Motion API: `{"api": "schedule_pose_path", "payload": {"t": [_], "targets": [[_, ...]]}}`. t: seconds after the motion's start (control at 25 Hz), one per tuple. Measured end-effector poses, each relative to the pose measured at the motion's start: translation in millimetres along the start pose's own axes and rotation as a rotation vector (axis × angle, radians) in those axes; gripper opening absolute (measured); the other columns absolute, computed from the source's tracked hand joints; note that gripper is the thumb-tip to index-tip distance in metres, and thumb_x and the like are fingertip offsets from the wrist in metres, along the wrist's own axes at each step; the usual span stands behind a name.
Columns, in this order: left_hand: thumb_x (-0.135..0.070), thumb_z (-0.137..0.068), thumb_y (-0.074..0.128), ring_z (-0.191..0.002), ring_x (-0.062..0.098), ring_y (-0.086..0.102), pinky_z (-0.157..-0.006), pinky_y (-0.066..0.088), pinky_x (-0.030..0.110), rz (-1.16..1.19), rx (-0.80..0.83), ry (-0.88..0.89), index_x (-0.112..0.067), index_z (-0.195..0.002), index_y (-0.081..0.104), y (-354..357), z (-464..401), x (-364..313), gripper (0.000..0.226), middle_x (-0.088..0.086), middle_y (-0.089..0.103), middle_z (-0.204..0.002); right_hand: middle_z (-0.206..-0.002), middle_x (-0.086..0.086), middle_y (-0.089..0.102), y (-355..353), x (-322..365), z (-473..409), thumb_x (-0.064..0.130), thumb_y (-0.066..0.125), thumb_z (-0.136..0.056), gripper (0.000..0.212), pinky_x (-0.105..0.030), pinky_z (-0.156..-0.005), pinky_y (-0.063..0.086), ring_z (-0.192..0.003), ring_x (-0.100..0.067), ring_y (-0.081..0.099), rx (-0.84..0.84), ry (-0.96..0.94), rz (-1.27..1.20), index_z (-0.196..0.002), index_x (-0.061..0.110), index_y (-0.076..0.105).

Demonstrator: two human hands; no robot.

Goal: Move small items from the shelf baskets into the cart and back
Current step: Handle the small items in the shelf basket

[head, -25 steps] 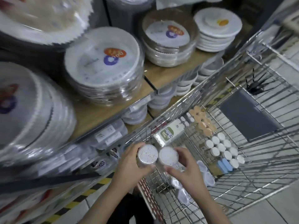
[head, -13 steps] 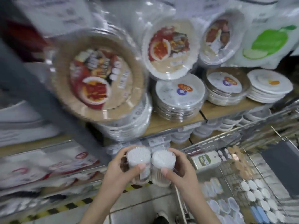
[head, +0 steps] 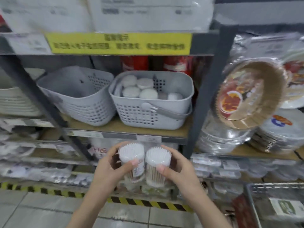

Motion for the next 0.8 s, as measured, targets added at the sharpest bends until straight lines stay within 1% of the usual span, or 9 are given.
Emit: {"api": "schedule_pose_path", "payload": {"t": [0.08,0.16,0.24,0.32,0.44,0.56,0.64,0.72,0.8], "targets": [[-0.048,-0.044,0.075,-0.090,0.001,0.066,-0.070,0.051,0.012,-0.022,0.002,0.037,-0.029,-0.106,0.063,-30,-5,-10,0.066,-0.015,0.070,-0.100,-0.112,0.011,0.068,25,14,-10,0.045,0.077,-0.056,0.067,-0.024,-0.086,0.050,-0.106,-0.007,0.063,0.036,-0.038,0.028,-0.119,0.027,0.060],[-0.047,-0.046,0.074,-0.092,0.005,0.066,-0.074,0.052,0.016,-0.042,0.026,0.077,-0.029,-0.109,0.063,-47,-15,-21,0.066,-0.013,0.070,-0.102,-0.112,0.009,0.068,37,31,-17,0.041,0.078,-0.058,0.062,-0.023,-0.084,0.051,-0.105,-0.009,0.063,0.055,-0.077,0.045,-0.117,0.027,0.062],[-0.046,-0.050,0.073,-0.095,0.005,0.065,-0.075,0.052,0.018,-0.044,0.061,0.126,-0.029,-0.110,0.063,-53,-27,-36,0.063,-0.012,0.070,-0.104,-0.113,0.008,0.068,41,52,-22,0.037,0.079,-0.058,0.057,-0.022,-0.082,0.051,-0.105,-0.009,0.063,0.061,-0.115,0.050,-0.113,0.031,0.064],[-0.048,-0.053,0.072,-0.094,0.003,0.065,-0.074,0.051,0.016,-0.043,0.088,0.179,-0.031,-0.109,0.064,-52,-43,-54,0.059,-0.014,0.069,-0.104,-0.113,0.007,0.068,37,75,-30,0.037,0.079,-0.058,0.057,-0.021,-0.081,0.052,-0.104,-0.009,0.064,0.033,-0.168,0.074,-0.112,0.030,0.064],[-0.047,-0.057,0.070,-0.093,0.007,0.066,-0.073,0.051,0.016,0.008,0.130,0.243,-0.028,-0.109,0.064,-39,-71,-81,0.056,-0.009,0.070,-0.102,-0.110,0.004,0.069,24,109,-44,0.037,0.077,-0.060,0.058,-0.022,-0.078,0.052,-0.101,-0.011,0.066,-0.050,-0.265,0.081,-0.115,0.024,0.063],[-0.050,-0.057,0.070,-0.096,0.012,0.066,-0.075,0.052,0.024,0.050,0.118,0.261,-0.028,-0.110,0.063,-23,-106,-103,0.058,-0.007,0.070,-0.103,-0.104,0.008,0.070,6,135,-64,0.040,0.074,-0.059,0.052,-0.019,-0.072,0.052,-0.094,-0.007,0.067,-0.183,-0.350,0.079,-0.108,0.028,0.063],[-0.050,-0.055,0.072,-0.098,0.016,0.066,-0.080,0.054,0.029,0.069,0.085,0.275,-0.024,-0.110,0.062,-13,-130,-115,0.061,-0.004,0.070,-0.104,-0.100,0.012,0.070,-6,144,-80,0.040,0.075,-0.059,0.050,-0.016,-0.069,0.051,-0.091,-0.003,0.066,-0.303,-0.401,0.065,-0.105,0.028,0.061],[-0.047,-0.059,0.075,-0.101,0.016,0.066,-0.089,0.053,0.038,0.061,0.064,0.311,-0.020,-0.113,0.061,-2,-153,-124,0.063,-0.003,0.070,-0.108,-0.100,0.011,0.070,-19,147,-99,0.029,0.078,-0.066,0.045,-0.014,-0.072,0.050,-0.092,-0.001,0.065,-0.402,-0.450,0.068,-0.106,0.028,0.059],[-0.048,-0.063,0.076,-0.106,0.011,0.063,-0.096,0.049,0.040,-0.034,0.030,0.355,-0.021,-0.117,0.061,8,-169,-129,0.062,-0.007,0.068,-0.112,-0.106,0.010,0.066,-28,147,-116,0.017,0.077,-0.074,0.042,-0.014,-0.077,0.049,-0.096,0.001,0.063,-0.459,-0.478,0.112,-0.109,0.028,0.056]]}}
Point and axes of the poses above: each hand's wrist, its own z-axis away from the middle knuckle, its own y-axis out of the palm, x = y × z, the point moved 3 cm from there along -z, towards the middle knuckle
